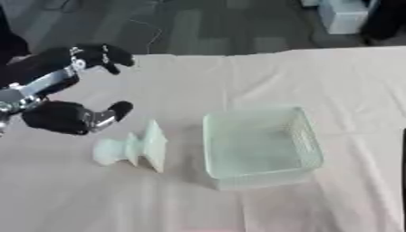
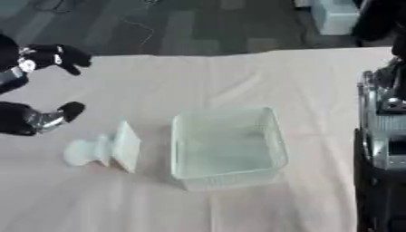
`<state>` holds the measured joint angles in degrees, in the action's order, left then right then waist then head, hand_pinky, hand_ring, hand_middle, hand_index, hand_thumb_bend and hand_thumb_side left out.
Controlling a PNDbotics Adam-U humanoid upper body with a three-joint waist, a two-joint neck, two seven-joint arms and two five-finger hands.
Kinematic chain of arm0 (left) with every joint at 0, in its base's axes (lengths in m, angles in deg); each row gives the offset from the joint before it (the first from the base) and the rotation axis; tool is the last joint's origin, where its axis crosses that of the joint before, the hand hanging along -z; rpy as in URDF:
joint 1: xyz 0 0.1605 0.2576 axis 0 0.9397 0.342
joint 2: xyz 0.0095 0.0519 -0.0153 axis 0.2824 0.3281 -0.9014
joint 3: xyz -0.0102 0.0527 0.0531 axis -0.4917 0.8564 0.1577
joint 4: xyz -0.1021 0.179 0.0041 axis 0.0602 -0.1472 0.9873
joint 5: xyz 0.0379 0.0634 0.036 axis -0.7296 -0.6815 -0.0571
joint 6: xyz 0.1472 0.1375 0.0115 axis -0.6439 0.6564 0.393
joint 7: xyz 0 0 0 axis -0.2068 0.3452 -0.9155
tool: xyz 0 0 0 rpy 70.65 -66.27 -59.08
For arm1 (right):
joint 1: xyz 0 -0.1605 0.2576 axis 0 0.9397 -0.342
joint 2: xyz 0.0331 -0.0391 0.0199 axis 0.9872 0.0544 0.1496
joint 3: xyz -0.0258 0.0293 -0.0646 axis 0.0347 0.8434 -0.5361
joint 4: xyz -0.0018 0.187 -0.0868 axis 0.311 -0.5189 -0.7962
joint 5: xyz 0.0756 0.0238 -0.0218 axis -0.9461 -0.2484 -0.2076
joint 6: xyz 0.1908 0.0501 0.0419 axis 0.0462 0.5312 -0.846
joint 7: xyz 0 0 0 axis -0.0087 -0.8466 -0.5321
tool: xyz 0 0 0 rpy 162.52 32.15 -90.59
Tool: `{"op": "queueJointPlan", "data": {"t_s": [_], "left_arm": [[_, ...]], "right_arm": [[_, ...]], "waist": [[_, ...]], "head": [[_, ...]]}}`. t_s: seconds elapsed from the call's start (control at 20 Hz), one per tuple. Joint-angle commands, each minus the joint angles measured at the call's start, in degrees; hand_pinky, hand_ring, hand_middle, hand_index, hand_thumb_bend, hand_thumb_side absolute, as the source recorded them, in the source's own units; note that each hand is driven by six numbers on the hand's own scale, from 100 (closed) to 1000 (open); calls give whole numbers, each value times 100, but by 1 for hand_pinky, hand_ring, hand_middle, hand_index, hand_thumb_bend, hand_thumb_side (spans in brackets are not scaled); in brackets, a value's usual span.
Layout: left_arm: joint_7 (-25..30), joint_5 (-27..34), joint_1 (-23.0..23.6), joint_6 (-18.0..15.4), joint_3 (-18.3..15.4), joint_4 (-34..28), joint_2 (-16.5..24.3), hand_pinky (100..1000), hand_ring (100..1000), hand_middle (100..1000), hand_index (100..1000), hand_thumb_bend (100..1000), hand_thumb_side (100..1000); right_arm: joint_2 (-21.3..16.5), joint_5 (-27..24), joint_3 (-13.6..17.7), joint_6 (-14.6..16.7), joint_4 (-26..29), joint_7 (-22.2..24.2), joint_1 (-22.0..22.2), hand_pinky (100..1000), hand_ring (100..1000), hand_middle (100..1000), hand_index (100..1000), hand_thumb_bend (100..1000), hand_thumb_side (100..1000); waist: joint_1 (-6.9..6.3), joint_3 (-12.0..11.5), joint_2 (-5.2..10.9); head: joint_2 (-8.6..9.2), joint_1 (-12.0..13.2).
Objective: Pick up objects on the table and place them in the box.
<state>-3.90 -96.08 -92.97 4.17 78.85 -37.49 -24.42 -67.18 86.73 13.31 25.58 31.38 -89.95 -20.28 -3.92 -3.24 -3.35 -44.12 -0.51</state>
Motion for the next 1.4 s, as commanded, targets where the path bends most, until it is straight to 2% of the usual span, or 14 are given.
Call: {"op": "queueJointPlan", "data": {"t_s": [0.05, 0.1, 0.15, 0.35, 0.65, 1.0, 1.4], "left_arm": [[637, -301, -153, -25, -104, -64, 339, 971, 822, 903, 918, 358, 669], [807, -388, -198, -62, -98, -64, 382, 971, 822, 903, 917, 353, 670], [947, -456, -239, -99, -99, -64, 412, 984, 837, 909, 921, 399, 666], [1578, -665, -437, -252, -70, -64, 514, 1000, 874, 929, 942, 491, 690], [2313, -786, -771, -304, -62, -64, 518, 1000, 879, 926, 944, 524, 693], [2410, -1133, -989, -178, 222, -64, 299, 1000, 901, 922, 941, 551, 710], [2410, -1597, -1216, -135, 980, -64, 302, 1000, 946, 930, 937, 687, 718]], "right_arm": [[-77, -45, -22, 3, 74, -23, -50, 470, 312, 305, 461, 100, 929], [-76, -50, -27, 6, 74, -17, -52, 470, 312, 305, 461, 100, 928], [-75, -55, -30, 8, 74, -11, -53, 470, 312, 305, 461, 100, 929], [-72, -80, -40, 14, 74, 7, -55, 470, 312, 305, 462, 100, 928], [-62, -108, -52, 22, 74, 33, -67, 471, 312, 305, 462, 100, 928], [-9, -144, -70, 27, 74, 65, -92, 470, 312, 305, 462, 100, 927], [38, -217, -101, 57, 74, 157, -120, 472, 312, 305, 463, 100, 926]], "waist": [[-17, 17, 76], [-22, 28, 75], [-26, 35, 74], [-41, 62, 77], [-53, 95, 76], [-68, 176, 75], [-103, 289, 79]], "head": [[0, 50], [0, 53], [0, 54], [0, 36], [0, -5], [0, 1], [0, 19]]}}
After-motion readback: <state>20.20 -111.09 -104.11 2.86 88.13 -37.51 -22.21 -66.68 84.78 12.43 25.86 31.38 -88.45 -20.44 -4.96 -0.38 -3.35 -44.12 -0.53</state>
